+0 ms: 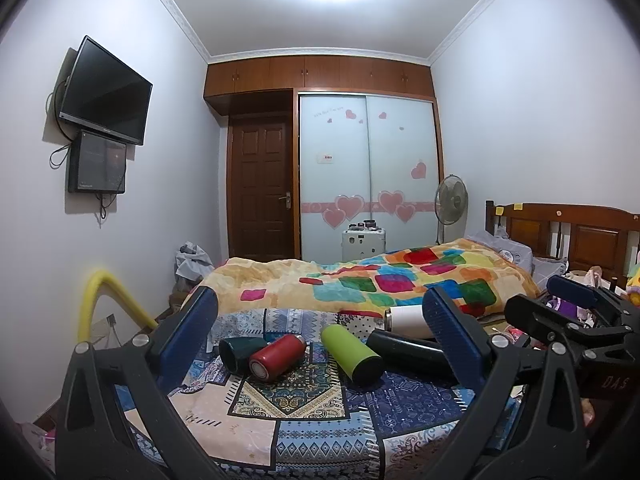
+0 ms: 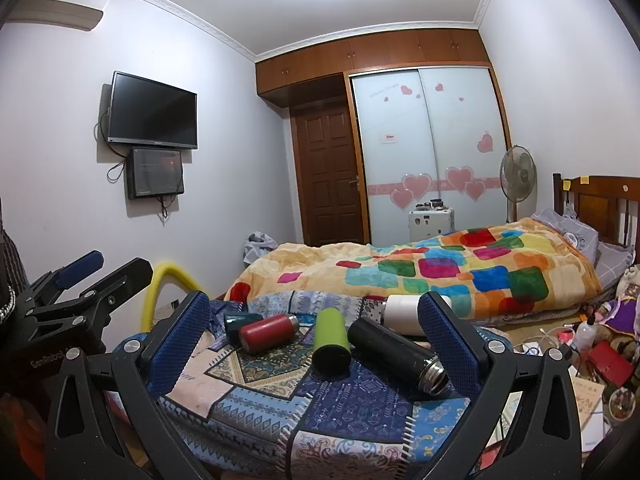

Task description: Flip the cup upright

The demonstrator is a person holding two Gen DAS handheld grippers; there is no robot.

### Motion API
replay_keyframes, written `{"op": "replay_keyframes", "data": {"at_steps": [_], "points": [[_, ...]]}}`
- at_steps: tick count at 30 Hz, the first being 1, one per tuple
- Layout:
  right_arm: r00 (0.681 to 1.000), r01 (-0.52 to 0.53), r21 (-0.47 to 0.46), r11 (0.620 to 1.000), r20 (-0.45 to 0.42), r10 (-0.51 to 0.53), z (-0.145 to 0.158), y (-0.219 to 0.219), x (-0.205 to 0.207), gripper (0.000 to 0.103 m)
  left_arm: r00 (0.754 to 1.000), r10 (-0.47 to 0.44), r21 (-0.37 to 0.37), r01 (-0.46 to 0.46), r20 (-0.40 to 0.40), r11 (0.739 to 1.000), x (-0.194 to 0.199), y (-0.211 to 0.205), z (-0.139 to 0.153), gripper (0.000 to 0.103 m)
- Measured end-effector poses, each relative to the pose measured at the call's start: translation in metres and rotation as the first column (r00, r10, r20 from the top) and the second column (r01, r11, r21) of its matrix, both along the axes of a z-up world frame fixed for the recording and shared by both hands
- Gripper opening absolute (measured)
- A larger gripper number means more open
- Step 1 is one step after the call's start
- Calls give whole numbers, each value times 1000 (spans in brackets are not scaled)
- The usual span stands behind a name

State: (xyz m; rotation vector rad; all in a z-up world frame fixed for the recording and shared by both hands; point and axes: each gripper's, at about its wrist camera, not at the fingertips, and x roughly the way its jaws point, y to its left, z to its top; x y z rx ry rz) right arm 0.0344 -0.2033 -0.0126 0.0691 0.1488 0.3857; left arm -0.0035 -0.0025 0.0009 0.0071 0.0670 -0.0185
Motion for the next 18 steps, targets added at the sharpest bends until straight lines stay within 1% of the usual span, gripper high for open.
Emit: {"op": "replay_keyframes", "data": {"at_steps": [18], "points": [[1000, 5, 3, 1000, -2, -5, -1, -3, 1, 103, 1000, 0, 6, 0, 2, 1000, 1, -1, -2, 103]]}}
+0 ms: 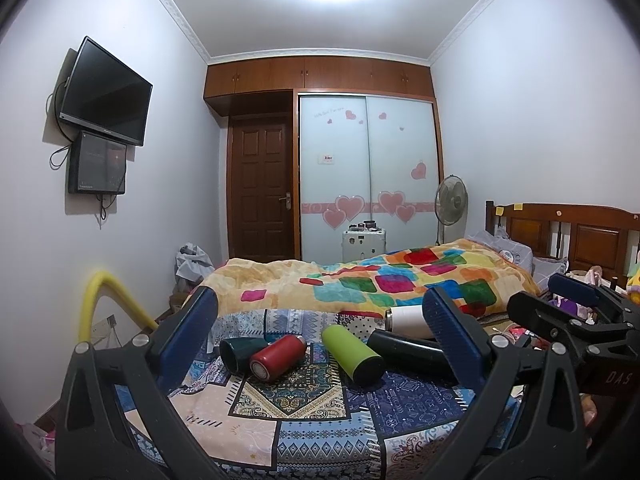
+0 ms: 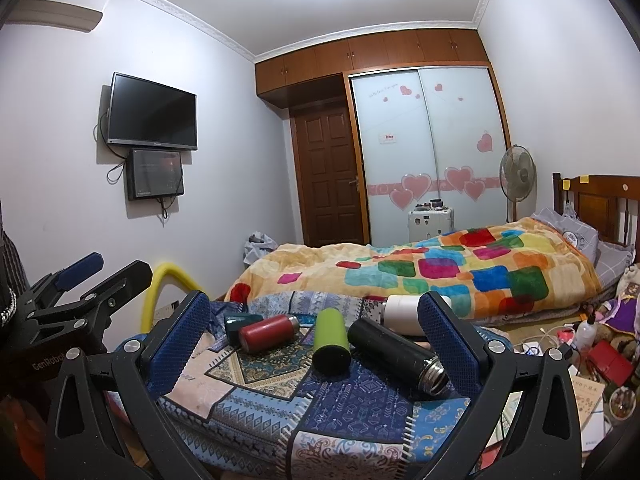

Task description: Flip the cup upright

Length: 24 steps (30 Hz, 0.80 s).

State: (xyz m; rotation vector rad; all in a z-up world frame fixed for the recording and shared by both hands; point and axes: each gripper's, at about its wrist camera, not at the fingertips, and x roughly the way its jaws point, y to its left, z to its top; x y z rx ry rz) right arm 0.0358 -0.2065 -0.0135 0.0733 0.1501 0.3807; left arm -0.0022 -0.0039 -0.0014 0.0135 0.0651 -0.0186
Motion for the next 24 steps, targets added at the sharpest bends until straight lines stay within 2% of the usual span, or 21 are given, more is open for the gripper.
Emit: {"op": "replay_keyframes", "data": {"at_steps": [24], "points": [[1000, -3, -1, 1000, -2, 3, 0, 0, 0, 103, 1000, 1, -4, 0, 4, 1000, -2, 1, 3, 103]]}}
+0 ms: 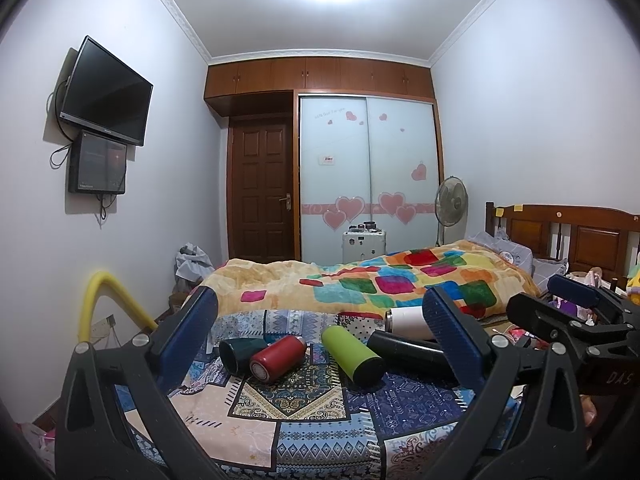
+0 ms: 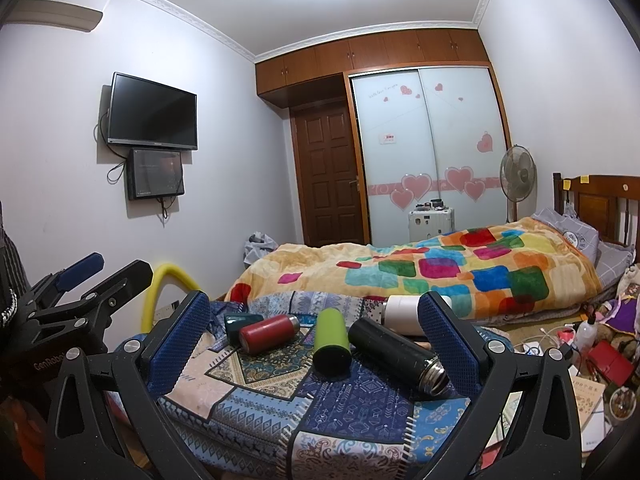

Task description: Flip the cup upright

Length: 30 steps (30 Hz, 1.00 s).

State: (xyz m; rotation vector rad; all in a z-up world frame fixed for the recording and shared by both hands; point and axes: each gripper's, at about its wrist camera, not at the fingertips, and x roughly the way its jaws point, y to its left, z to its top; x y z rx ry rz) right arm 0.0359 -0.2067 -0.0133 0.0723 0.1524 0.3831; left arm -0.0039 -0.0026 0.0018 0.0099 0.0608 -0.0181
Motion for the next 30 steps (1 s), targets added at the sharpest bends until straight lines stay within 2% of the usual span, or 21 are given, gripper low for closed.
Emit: {"op": "replay_keyframes", "data": {"at_steps": [14, 25, 30], "points": [[1000, 2, -4, 1000, -11, -2, -3, 2, 3, 103, 1000, -4, -2, 4, -24, 1000, 8, 1, -4, 103], [995, 26, -20, 999, -93, -28, -29, -3, 35, 103, 987, -34, 0, 35, -159, 999, 57, 12, -36, 103], [986, 36, -53, 998, -162, -44, -52, -4, 63, 103, 960, -60, 8, 64, -275, 998, 107, 25, -58, 102]]}}
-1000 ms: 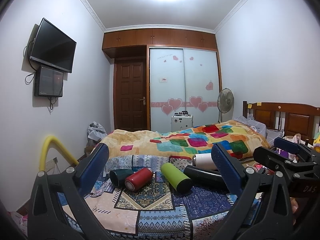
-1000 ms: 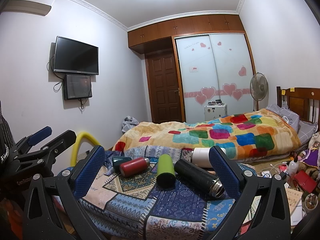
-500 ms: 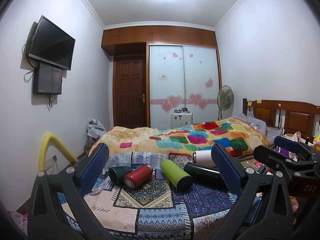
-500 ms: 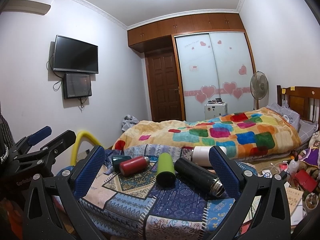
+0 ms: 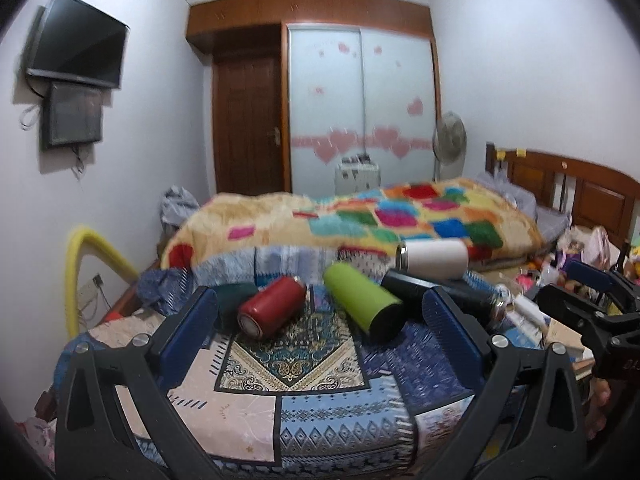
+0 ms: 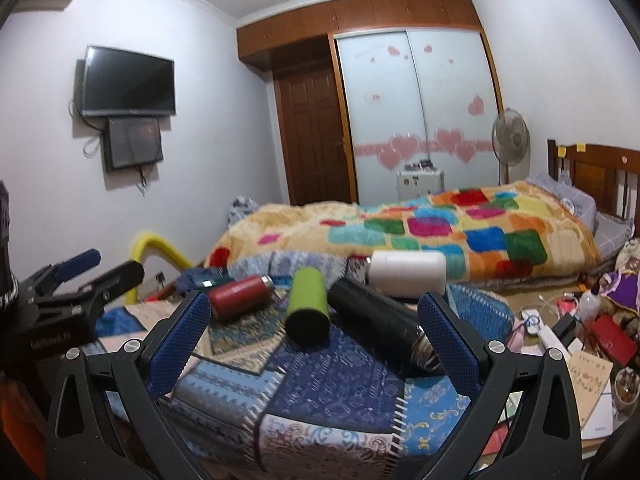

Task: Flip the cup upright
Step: 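Reach the left tool down and grasp the red thermos body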

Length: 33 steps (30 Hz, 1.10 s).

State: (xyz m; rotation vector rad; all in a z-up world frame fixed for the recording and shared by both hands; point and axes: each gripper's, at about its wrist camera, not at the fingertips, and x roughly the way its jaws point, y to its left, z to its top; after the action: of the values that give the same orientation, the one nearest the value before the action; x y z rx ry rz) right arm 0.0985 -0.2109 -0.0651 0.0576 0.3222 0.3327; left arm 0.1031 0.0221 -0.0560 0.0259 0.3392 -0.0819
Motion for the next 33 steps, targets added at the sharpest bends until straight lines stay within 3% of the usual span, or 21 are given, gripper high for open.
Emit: {"op": "replay_keyframes", "data": {"at_steps": [5, 10, 13, 17, 22, 30, 33], "points": [[997, 13, -46, 999, -74, -17, -20, 0, 33, 103, 987, -53, 13, 56, -153, 998, 56, 11, -21, 82], [992, 7, -43, 999, -126, -13, -34, 0, 55, 103, 967, -35, 94, 60, -251, 994, 108, 21, -46, 75], [989, 0, -43, 999, -146, -6, -41, 4, 63, 103, 949, -43, 105, 79, -312, 991, 137, 28, -60, 70], [985, -22, -40, 999, -172, 15, -48, 12, 73, 103, 922, -45, 131, 103, -385, 986, 174, 38, -75, 58], [984, -42, -43, 998, -175, 34, -53, 21, 85, 103, 882, -70, 138, 151, -466, 979, 213, 44, -94, 55], [979, -76, -42, 996, -192, 67, -61, 33, 98, 103, 867, -68, 201, 189, -494, 961, 232, 42, -100, 55], [978, -81, -44, 996, -199, 70, -65, 34, 100, 103, 854, -123, 157, 231, -506, 960, 227, 40, -93, 55]]}}
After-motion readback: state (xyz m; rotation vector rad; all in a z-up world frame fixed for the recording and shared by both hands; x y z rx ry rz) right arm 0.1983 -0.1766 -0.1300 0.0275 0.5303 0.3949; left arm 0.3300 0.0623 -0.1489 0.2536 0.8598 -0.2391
